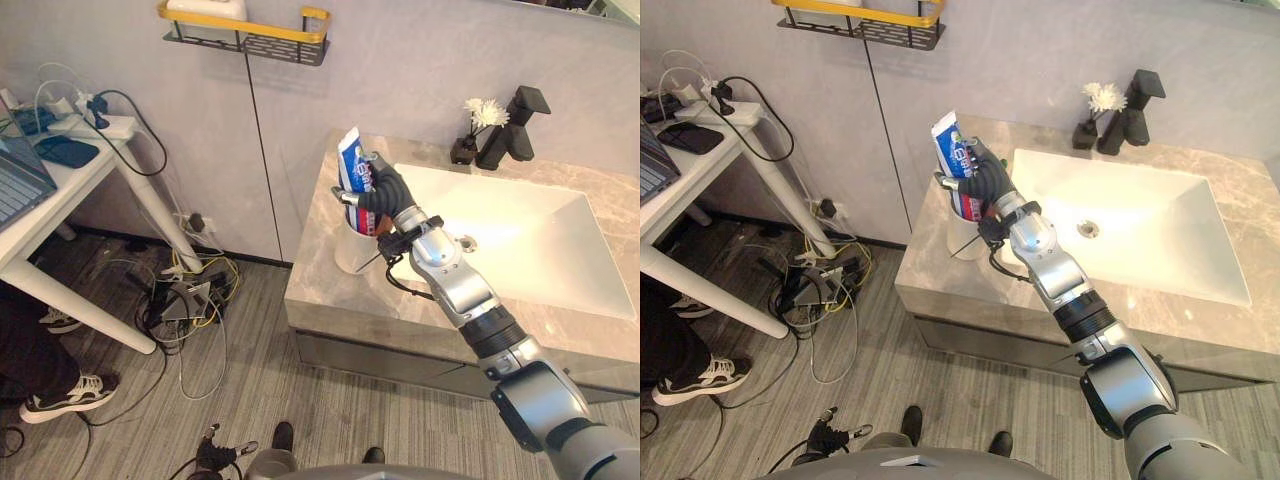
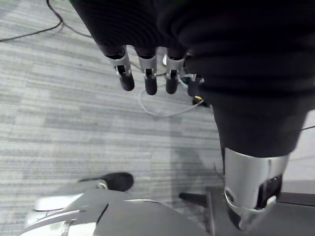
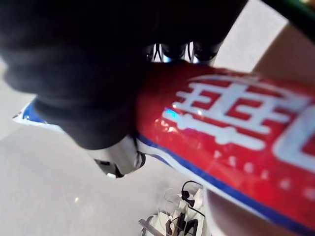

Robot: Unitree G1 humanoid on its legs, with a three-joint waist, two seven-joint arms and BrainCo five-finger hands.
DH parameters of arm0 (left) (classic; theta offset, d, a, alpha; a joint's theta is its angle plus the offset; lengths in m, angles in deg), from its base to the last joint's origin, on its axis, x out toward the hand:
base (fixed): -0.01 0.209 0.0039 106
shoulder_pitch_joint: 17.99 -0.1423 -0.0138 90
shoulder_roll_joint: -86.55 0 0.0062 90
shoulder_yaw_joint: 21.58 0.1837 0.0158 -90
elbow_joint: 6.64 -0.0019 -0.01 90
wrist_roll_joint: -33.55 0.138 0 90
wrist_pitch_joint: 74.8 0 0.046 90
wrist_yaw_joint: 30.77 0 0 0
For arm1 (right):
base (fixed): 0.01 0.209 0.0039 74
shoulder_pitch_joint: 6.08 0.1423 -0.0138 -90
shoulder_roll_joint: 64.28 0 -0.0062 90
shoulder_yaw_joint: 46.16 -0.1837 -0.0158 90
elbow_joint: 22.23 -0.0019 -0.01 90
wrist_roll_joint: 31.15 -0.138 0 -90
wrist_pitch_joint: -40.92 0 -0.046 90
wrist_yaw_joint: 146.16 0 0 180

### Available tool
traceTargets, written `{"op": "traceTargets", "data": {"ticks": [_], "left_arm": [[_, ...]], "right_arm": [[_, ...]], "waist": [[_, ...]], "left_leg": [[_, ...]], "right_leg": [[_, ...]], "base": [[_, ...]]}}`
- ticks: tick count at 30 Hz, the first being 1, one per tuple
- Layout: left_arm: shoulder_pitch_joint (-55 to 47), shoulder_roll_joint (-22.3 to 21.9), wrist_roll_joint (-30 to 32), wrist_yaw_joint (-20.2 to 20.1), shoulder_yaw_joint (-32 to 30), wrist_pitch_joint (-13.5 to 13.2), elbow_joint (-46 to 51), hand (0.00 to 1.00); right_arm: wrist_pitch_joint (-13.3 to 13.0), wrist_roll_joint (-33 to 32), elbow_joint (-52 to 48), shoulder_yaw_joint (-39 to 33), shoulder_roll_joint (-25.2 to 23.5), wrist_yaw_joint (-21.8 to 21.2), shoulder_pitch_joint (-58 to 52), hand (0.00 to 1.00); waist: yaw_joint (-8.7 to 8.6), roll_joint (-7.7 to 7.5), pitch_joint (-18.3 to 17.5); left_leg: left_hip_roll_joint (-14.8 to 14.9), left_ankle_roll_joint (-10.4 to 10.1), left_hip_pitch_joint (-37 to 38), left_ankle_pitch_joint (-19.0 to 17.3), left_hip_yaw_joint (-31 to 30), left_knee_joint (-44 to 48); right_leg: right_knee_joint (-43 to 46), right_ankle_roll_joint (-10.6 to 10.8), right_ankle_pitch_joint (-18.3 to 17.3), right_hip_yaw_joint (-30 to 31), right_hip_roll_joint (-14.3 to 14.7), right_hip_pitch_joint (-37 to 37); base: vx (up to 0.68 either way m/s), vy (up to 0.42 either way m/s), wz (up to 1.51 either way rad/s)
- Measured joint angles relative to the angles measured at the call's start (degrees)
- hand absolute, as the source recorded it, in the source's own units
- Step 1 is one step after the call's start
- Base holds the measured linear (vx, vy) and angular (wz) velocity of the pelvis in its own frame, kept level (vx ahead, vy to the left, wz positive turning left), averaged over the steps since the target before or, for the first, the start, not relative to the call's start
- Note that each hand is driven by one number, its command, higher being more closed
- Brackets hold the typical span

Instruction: Organize washtable

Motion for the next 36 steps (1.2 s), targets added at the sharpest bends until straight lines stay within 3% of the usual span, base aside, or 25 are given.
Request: {"op": "traceTargets", "data": {"ticks": [24,28,36], "left_arm": [[-0.4,-0.7,0.3,-0.2,0.2,0.4,1.9,0.0],[-0.5,-0.7,0.4,-0.4,0.2,0.4,1.9,0.0],[-1.0,0.0,2.0,-0.6,-0.5,0.4,2.0,0.0]], "right_arm": [[-0.8,-0.1,-13.0,-4.0,-1.1,0.9,-2.5,0.0],[-2.3,-0.1,-18.1,-6.1,-1.0,1.3,-4.1,0.0],[-5.6,0.0,-29.2,-20.7,-0.5,4.9,-9.4,0.0]], "waist": [[-0.2,0.47,0.3],[-0.43,0.45,0.3],[-1.89,-0.27,-0.4]], "left_leg": [[0.0,0.0,0.5,0.0,1.0,0.0],[0.0,0.0,1.3,-0.1,1.1,0.0],[-0.1,0.1,1.5,-0.1,1.8,-0.5]], "right_leg": [[0.0,-0.1,0.2,1.0,0.0,0.0],[0.0,-0.1,0.2,1.0,0.0,0.7],[0.0,-0.1,0.2,1.2,-0.2,0.6]], "base": [[0.0,0.0,-0.01],[0.0,0.001,-0.01],[0.0,0.001,-0.03]]}}
